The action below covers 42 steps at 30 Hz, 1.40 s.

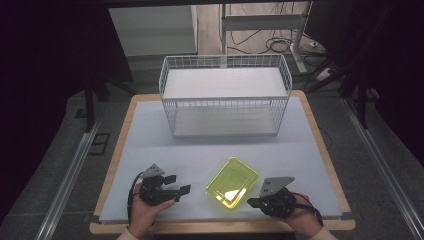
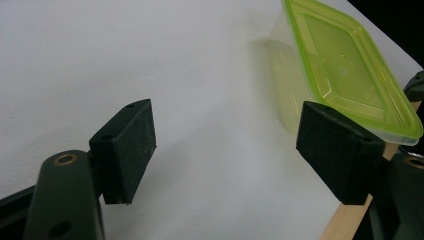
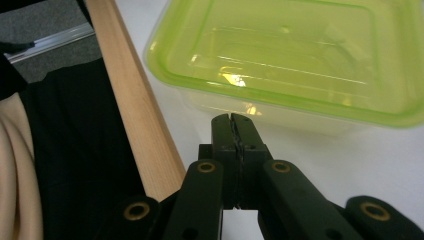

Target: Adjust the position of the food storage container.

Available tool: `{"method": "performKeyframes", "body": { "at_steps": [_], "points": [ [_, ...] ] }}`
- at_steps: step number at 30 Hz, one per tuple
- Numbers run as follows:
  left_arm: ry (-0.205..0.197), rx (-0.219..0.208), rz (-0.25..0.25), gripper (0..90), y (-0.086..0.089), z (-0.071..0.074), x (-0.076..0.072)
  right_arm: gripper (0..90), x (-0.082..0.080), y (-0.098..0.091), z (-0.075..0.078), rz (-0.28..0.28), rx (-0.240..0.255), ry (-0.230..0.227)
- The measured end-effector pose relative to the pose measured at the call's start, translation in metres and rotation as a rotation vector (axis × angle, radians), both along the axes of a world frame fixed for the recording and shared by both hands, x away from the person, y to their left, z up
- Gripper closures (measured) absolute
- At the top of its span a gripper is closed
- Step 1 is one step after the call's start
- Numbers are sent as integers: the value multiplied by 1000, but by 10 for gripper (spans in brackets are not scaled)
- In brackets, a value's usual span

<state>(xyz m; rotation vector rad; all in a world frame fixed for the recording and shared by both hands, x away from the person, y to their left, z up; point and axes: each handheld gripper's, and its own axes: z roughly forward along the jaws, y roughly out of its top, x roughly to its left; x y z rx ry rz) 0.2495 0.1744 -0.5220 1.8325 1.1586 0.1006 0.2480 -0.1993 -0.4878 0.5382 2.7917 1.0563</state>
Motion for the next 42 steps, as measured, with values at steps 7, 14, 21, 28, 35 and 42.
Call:
{"method": "performKeyframes", "body": {
  "at_steps": [7, 14, 21, 28, 35, 42],
  "points": [
    [0, 3, -4, 234, 0, 0, 0, 900, -5, 21, -9, 50, -39, 9],
    [3, 5, -5, 234, 0, -1, 0, 900, -6, 34, -15, 76, -65, 0],
    [3, 6, -5, 234, 0, -1, 0, 900, -5, 41, -18, 69, -69, -6],
    [-1, 2, -3, 234, 1, -1, 1, 900, -4, 54, -23, 58, -60, -15],
    [-1, -2, 3, 234, 3, 0, 0, 900, -1, 70, -26, 28, -41, -32],
    [-1, -2, 6, 234, 5, 0, 1, 900, 5, 94, -31, -23, -9, -38]
  ]
}}
